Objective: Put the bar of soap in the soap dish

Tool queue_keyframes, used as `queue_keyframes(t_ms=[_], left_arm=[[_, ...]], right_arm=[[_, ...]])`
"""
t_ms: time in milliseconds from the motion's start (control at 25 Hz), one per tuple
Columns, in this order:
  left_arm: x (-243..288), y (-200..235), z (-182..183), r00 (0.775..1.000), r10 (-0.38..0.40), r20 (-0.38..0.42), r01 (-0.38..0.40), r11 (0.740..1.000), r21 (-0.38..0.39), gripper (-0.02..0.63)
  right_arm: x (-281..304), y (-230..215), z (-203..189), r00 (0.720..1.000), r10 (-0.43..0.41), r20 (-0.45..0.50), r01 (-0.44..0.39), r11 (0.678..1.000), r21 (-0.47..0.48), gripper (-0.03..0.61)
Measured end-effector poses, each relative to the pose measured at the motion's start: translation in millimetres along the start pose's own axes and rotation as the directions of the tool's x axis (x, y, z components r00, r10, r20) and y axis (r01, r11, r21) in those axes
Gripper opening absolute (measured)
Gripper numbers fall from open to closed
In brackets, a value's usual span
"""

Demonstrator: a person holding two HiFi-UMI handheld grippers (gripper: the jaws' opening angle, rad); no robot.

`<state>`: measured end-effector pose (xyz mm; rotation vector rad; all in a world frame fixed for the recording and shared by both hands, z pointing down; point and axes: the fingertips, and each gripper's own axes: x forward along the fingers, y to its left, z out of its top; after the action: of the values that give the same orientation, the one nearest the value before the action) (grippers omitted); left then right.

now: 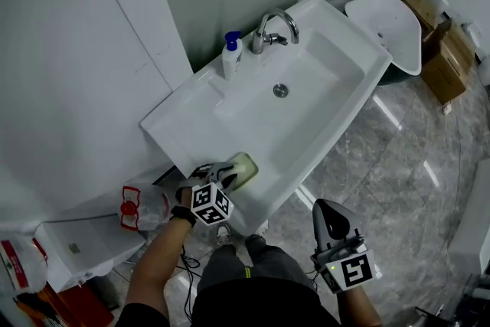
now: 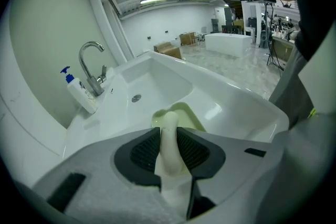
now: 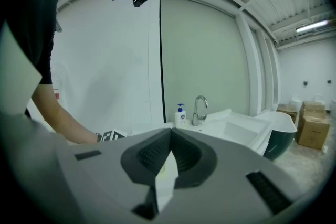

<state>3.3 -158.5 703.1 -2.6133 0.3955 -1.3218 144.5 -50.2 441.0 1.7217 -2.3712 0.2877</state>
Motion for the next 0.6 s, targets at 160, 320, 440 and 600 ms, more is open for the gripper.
queue_keyframes(t_ms=[160, 320, 440, 600], left_arm=[[4, 8, 0, 0.998, 0.05, -0.025, -0.049, 0.999, 0.007, 0.106], [8, 15, 2, 0.994, 0.096, -0.051, -0.097, 0.995, -0.003, 0.106], [11, 16, 6, 0.992, 0.107, -0.066, -0.108, 0.994, -0.015, 0.106], [16, 12, 10, 0.996, 0.066, -0.051, -0.069, 0.996, -0.053, 0.114]], right_arm=[[-5, 2, -2, 1.0, -0.013, -0.004, 0.013, 1.0, 0.003, 0.011], [-14, 0, -5, 0.999, -0.032, -0.006, 0.032, 0.999, 0.004, 0.011], [-18, -1, -5, 0.999, -0.041, -0.005, 0.041, 0.999, 0.004, 0.011], [-23, -1, -6, 0.999, -0.05, -0.003, 0.05, 0.999, 0.009, 0.011]])
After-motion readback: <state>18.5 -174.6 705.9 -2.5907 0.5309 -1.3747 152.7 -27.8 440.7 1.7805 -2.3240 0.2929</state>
